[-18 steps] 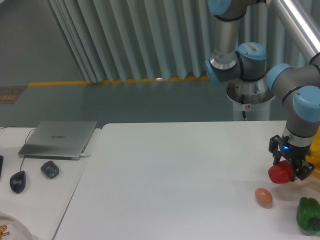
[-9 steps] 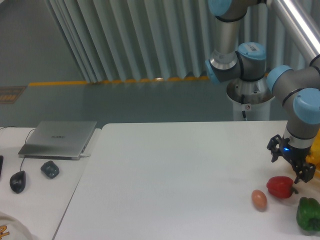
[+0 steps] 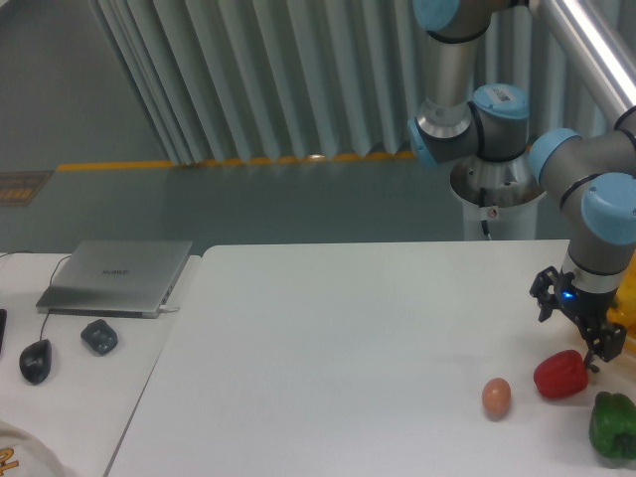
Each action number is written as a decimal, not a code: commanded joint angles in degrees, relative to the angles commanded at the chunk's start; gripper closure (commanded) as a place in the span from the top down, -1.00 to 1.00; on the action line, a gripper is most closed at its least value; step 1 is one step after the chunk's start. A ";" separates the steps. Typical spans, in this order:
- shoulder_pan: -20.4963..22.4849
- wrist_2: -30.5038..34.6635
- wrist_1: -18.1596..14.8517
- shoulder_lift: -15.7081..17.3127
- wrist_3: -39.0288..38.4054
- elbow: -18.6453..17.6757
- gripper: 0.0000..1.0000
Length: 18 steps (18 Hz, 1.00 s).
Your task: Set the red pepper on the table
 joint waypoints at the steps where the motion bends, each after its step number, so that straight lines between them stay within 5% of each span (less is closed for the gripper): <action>1: 0.00 0.35 0.09 0.17 0.35 0.35 1.00; 5: 0.00 5.61 1.48 1.67 12.37 1.15 1.00; 7: -0.18 6.24 4.12 1.67 12.57 0.71 1.00; 18: 0.88 8.53 4.57 1.76 19.25 0.71 1.00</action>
